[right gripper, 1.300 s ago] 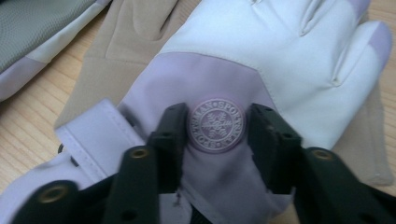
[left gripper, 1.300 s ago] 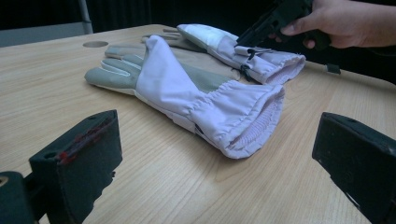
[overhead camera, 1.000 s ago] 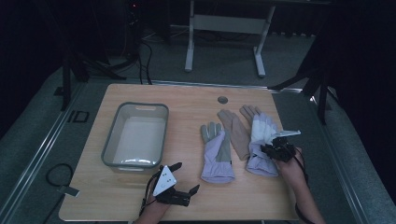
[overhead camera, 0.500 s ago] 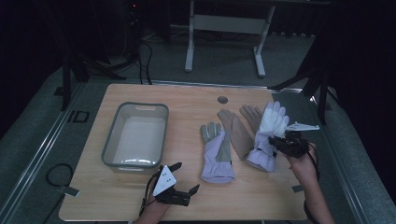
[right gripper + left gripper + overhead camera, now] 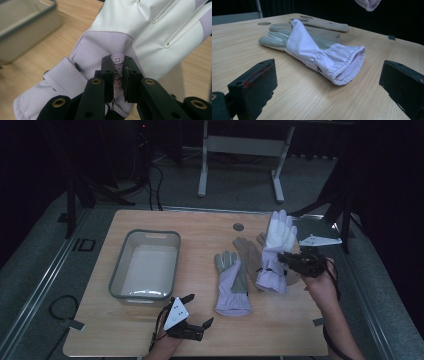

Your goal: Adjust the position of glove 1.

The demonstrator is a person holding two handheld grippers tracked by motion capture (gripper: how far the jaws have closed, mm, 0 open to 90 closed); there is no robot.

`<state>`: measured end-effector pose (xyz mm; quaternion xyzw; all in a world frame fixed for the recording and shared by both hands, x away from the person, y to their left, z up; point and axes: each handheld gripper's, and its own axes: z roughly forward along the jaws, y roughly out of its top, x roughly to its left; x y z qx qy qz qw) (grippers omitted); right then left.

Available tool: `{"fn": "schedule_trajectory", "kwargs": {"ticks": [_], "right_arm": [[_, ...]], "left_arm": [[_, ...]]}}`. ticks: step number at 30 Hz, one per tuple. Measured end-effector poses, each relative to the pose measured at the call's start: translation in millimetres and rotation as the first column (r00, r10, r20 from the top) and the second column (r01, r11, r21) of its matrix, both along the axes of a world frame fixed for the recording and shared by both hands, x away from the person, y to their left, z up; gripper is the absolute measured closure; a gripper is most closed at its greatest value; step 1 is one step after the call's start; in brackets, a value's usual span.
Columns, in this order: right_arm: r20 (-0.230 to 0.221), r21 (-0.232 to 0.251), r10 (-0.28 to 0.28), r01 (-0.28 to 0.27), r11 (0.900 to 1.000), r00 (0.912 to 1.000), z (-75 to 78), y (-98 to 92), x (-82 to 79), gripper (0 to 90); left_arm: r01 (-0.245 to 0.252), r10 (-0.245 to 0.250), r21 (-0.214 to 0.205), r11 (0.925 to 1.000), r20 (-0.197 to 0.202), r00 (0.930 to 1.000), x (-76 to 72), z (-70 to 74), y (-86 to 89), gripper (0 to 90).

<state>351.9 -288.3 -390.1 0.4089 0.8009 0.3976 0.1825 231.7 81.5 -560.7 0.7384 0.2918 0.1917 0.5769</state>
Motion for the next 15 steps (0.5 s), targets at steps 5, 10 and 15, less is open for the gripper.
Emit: {"fn": "schedule_trajectory", "kwargs": {"ticks": [5, 10, 15], "right_arm": [[-0.008, -0.021, 0.051, -0.051, 0.9985, 0.9987, 3.6, 28.3, -4.4, 80.6], [-0.036, -0.033, 0.096, -0.097, 0.9947, 0.9947, -2.9, 53.6, -4.6, 80.6], [-0.082, -0.032, 0.129, -0.132, 0.9908, 0.9883, -18.2, 74.4, -5.1, 80.6]], "left_arm": [[0.000, 0.000, -0.001, 1.0000, 0.002, 1.0000, -0.1, 0.0, 0.0, 1.5], [0.000, 0.000, -0.004, 1.0000, 0.002, 1.0000, -0.3, -0.1, 0.1, 1.5], [0.001, -0.001, -0.005, 1.0000, 0.001, 1.0000, -0.3, -0.1, 0.0, 1.5]]}}
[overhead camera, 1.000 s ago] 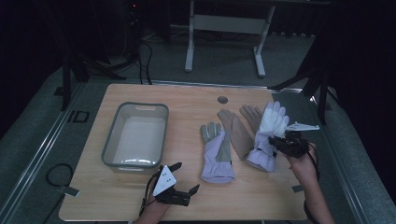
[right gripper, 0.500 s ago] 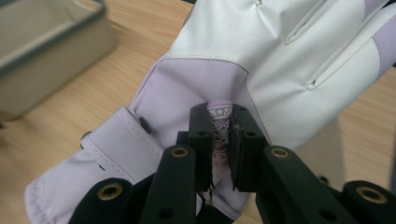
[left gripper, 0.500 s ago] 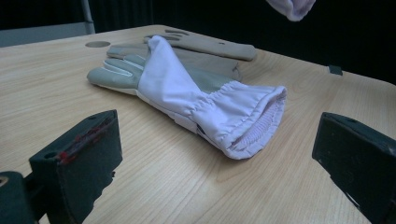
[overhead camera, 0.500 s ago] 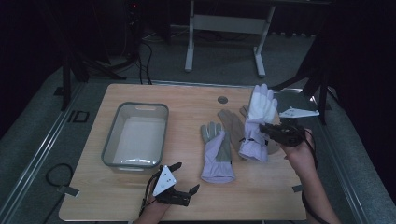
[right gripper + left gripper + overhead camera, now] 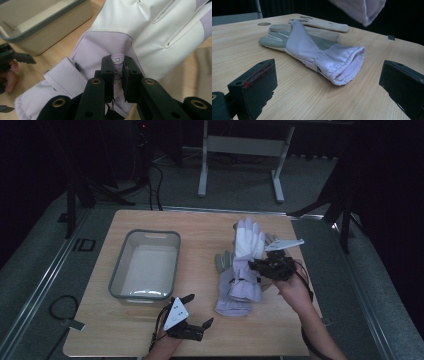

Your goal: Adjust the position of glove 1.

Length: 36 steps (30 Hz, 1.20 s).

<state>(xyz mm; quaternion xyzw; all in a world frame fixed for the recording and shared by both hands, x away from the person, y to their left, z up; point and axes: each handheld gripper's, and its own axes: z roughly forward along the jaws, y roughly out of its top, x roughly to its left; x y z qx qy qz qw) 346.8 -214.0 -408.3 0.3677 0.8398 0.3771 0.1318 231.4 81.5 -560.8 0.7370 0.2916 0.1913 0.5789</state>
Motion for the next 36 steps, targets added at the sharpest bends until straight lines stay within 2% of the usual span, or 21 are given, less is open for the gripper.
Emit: {"fn": "schedule_trajectory", "kwargs": {"ticks": [1, 3, 5, 7, 8, 10, 11, 16, 19, 23, 32, 36], "right_arm": [[-0.022, -0.020, 0.016, -0.017, 0.9997, 0.9996, -9.3, 8.9, -0.4, 80.5], [-0.027, -0.024, 0.017, -0.017, 0.9996, 0.9995, -12.7, 11.4, -0.1, 80.6], [-0.047, -0.049, 0.018, -0.020, 0.9986, 0.9987, -21.8, 17.3, 0.7, 80.5], [-0.065, -0.063, 0.013, -0.017, 0.9979, 0.9978, -31.5, 21.0, 2.4, 80.5], [-0.085, -0.073, 0.007, -0.014, 0.9973, 0.9964, -41.2, 23.6, 4.6, 80.4], [-0.085, -0.073, 0.007, -0.014, 0.9973, 0.9964, -41.2, 23.6, 4.6, 80.4], [-0.109, -0.095, -0.007, -0.004, 0.9955, 0.9940, -56.8, 27.8, 7.8, 80.3], [-0.121, -0.145, -0.035, 0.017, 0.9893, 0.9920, -78.9, 34.8, 12.4, 80.0], [-0.119, -0.161, -0.019, -0.001, 0.9870, 0.9927, -88.7, 40.1, 13.2, 79.8], [-0.117, -0.170, 0.018, -0.038, 0.9848, 0.9930, -92.2, 44.2, 15.4, 79.6], [-0.109, -0.147, 0.073, -0.088, 0.9853, 0.9914, -94.5, 49.0, 16.0, 78.6], [-0.090, -0.128, 0.071, -0.083, 0.9883, 0.9934, -92.4, 48.8, 15.2, 72.1]], "left_arm": [[0.000, 0.000, 0.000, 1.0000, 0.001, 1.0000, 0.0, 0.0, 0.0, 1.5], [0.001, -0.001, 0.002, 1.0000, 0.002, 1.0000, -0.2, 0.0, 0.0, 1.5], [0.002, -0.002, 0.001, 1.0000, 0.002, 1.0000, -0.2, 0.0, 0.0, 1.5], [0.002, -0.002, 0.000, 1.0000, 0.001, 1.0000, -0.2, 0.0, 0.0, 1.5], [0.002, -0.002, 0.000, 1.0000, 0.001, 1.0000, -0.1, 0.0, 0.0, 1.5], [0.002, -0.002, 0.001, 1.0000, 0.001, 1.0000, -0.1, 0.0, 0.0, 1.5], [0.002, -0.002, 0.002, 1.0000, 0.001, 1.0000, -0.1, 0.0, -0.1, 1.5], [0.001, -0.001, 0.001, 1.0000, 0.001, 1.0000, -0.2, 0.0, 0.0, 1.5], [0.001, -0.001, 0.000, 1.0000, 0.001, 1.0000, -0.2, 0.0, 0.1, 1.5], [-0.001, 0.001, 0.000, 1.0000, 0.000, 1.0000, -0.1, 0.0, 0.0, 1.5], [-0.008, 0.008, 0.001, 1.0000, -0.007, 0.9999, 0.7, 0.1, 0.1, 1.5], [-0.018, 0.018, 0.009, 0.9998, -0.017, 0.9997, 1.5, 0.3, -0.4, 1.5]]}}
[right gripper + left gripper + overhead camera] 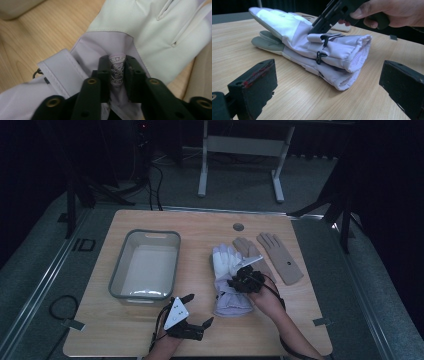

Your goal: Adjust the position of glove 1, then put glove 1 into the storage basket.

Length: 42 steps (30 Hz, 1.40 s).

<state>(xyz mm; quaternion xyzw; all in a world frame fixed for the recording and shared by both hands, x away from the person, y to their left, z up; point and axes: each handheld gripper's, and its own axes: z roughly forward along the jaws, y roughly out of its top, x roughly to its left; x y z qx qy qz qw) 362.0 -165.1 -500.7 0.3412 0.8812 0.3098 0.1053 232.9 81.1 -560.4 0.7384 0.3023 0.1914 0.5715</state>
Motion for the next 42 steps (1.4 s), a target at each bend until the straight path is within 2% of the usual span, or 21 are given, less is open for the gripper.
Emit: {"fn": "schedule_trajectory", "kwargs": {"ticks": [6, 7, 8, 10, 11, 14, 15, 18, 20, 21, 22, 23, 25, 26, 29, 31, 33, 35, 38, 40, 42], "right_arm": [[0.034, 0.051, -0.011, 0.009, 0.9987, 0.9994, 13.3, -15.5, -5.8, 53.7], [0.034, 0.051, -0.011, 0.009, 0.9987, 0.9994, 13.3, -15.5, -5.8, 53.7], [0.034, 0.063, -0.026, 0.024, 0.9977, 0.9991, 17.5, -23.8, -7.4, 43.8], [0.036, 0.073, -0.041, 0.038, 0.9966, 0.9985, 19.2, -28.4, -7.9, 38.8], [0.033, 0.122, -0.044, 0.039, 0.9917, 0.9985, 21.2, -39.0, -8.8, 26.7], [0.024, 0.145, -0.059, 0.055, 0.9879, 0.9980, 22.2, -48.6, -10.5, 20.3], [0.040, 0.190, -0.054, 0.045, 0.9807, 0.9977, 23.0, -57.6, -13.5, 14.9], [0.062, 0.199, -0.051, 0.038, 0.9793, 0.9968, 23.8, -64.6, -16.8, 15.2], [0.125, 0.202, -0.048, 0.022, 0.9792, 0.9911, 24.9, -70.2, -20.6, 14.9], [0.183, 0.215, -0.042, 0.002, 0.9767, 0.9822, 26.2, -74.8, -22.2, 14.9], [0.183, 0.215, -0.042, 0.002, 0.9767, 0.9822, 26.2, -74.8, -22.2, 14.9], [0.208, 0.219, -0.052, 0.005, 0.9757, 0.9767, 26.8, -76.1, -22.3, 15.2], [0.193, 0.239, -0.055, 0.008, 0.9711, 0.9796, 28.4, -77.1, -20.7, 16.4], [0.150, 0.241, -0.085, 0.047, 0.9693, 0.9851, 29.5, -75.1, -18.7, 15.8], [0.119, 0.274, -0.068, 0.033, 0.9613, 0.9905, 28.4, -71.7, -16.9, 9.8], [0.131, 0.246, -0.079, 0.044, 0.9682, 0.9882, 26.0, -65.0, -16.4, 10.2], [0.124, 0.257, -0.082, 0.048, 0.9653, 0.9889, 23.5, -61.1, -14.1, 19.8], [0.134, 0.235, -0.104, 0.070, 0.9694, 0.9854, 21.6, -59.5, -10.6, 40.1], [0.084, 0.266, -0.130, 0.103, 0.9586, 0.9880, 15.8, -57.0, -3.1, 59.3], [0.079, 0.267, -0.141, 0.115, 0.9568, 0.9869, 13.7, -55.5, -2.4, 59.4], [0.059, 0.268, -0.139, 0.118, 0.9562, 0.9886, 8.9, -52.2, -1.2, 57.8]], "left_arm": [[-0.021, 0.021, -0.001, 0.9998, -0.048, 0.9986, 3.4, 1.3, -1.6, 1.5], [-0.021, 0.021, -0.001, 0.9998, -0.048, 0.9986, 3.4, 1.3, -1.6, 1.5], [-0.033, 0.034, 0.021, 0.9992, -0.055, 0.9979, 4.1, 4.1, -4.1, 1.5], [-0.038, 0.040, 0.024, 0.9990, -0.062, 0.9973, 4.4, 5.5, -5.0, 1.5], [-0.028, 0.029, 0.008, 0.9996, -0.080, 0.9964, 4.9, 8.7, -4.9, 1.5], [-0.030, 0.031, 0.007, 0.9995, -0.098, 0.9947, 5.3, 17.7, -6.5, 1.5], [-0.035, 0.038, 0.028, 0.9990, -0.116, 0.9926, 6.6, 24.9, -9.2, 1.6], [-0.030, 0.033, 0.024, 0.9993, -0.142, 0.9893, 8.6, 32.4, -12.3, 1.6], [-0.018, 0.021, 0.023, 0.9996, -0.162, 0.9865, 11.6, 40.1, -17.0, 1.5], [-0.006, 0.012, 0.035, 0.9994, -0.170, 0.9854, 15.6, 47.0, -22.5, 1.6], [-0.006, 0.012, 0.035, 0.9994, -0.170, 0.9854, 15.6, 47.0, -22.5, 1.6], [-0.003, 0.009, 0.033, 0.9994, -0.168, 0.9858, 17.7, 49.6, -25.5, 1.6], [0.000, 0.007, 0.040, 0.9992, -0.176, 0.9843, 22.6, 54.0, -31.7, 1.5], [0.004, 0.003, 0.039, 0.9992, -0.178, 0.9839, 25.1, 55.6, -34.7, 1.5], [-0.011, 0.026, 0.083, 0.9965, -0.191, 0.9813, 33.9, 59.7, -42.6, 1.6], [-0.019, 0.040, 0.099, 0.9949, -0.213, 0.9764, 40.8, 61.7, -45.9, 1.6], [-0.026, 0.049, 0.096, 0.9951, -0.244, 0.9685, 47.7, 63.0, -48.1, 1.6], [-0.031, 0.057, 0.095, 0.9950, -0.285, 0.9570, 52.9, 63.4, -51.3, 3.4], [-0.034, 0.075, 0.138, 0.9899, -0.306, 0.9492, 55.1, 62.0, -58.1, 7.3], [-0.058, 0.106, 0.163, 0.9848, -0.303, 0.9471, 54.1, 59.6, -60.9, 12.1], [-0.061, 0.119, 0.184, 0.9810, -0.322, 0.9393, 55.4, 55.7, -62.3, 14.7]]}}
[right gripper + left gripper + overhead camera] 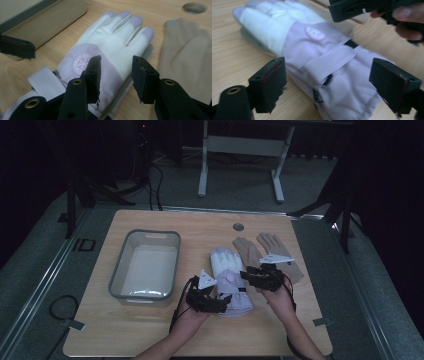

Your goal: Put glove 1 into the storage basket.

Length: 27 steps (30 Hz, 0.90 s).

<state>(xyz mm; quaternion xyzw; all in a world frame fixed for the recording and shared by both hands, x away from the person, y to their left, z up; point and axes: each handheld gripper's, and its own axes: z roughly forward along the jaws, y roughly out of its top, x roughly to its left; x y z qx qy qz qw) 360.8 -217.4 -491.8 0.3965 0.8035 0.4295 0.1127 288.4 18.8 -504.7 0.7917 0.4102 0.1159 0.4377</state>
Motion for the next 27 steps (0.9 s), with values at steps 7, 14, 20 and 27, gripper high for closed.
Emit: {"fn": "schedule_trajectory", "kwargs": {"ticks": [7, 14, 20, 27], "right_arm": [[-0.117, -0.024, -0.031, 0.028, 0.9993, 0.9927, -25.1, 5.2, 7.3, 48.2], [-0.226, -0.051, -0.048, 0.037, 0.9980, 0.9730, -43.8, 4.6, 12.0, 43.8], [-0.332, 0.049, 0.033, -0.017, 0.9986, 0.9428, -54.4, -2.2, 22.4, 57.1], [-0.283, -0.057, 0.041, -0.060, 0.9966, 0.9584, -44.6, 10.3, 16.6, 73.3]], "left_arm": [[-0.015, 0.020, 0.037, 0.9992, -0.125, 0.9920, 7.5, -20.7, -3.1, 18.1], [0.000, 0.009, 0.049, 0.9988, -0.172, 0.9850, 8.8, -35.0, -3.8, 18.1], [0.009, -0.004, 0.025, 0.9997, -0.211, 0.9775, 12.3, -43.0, 0.5, 18.1], [0.031, -0.026, 0.017, 0.9994, -0.230, 0.9729, 13.0, -45.2, 0.2, 23.6]]}}
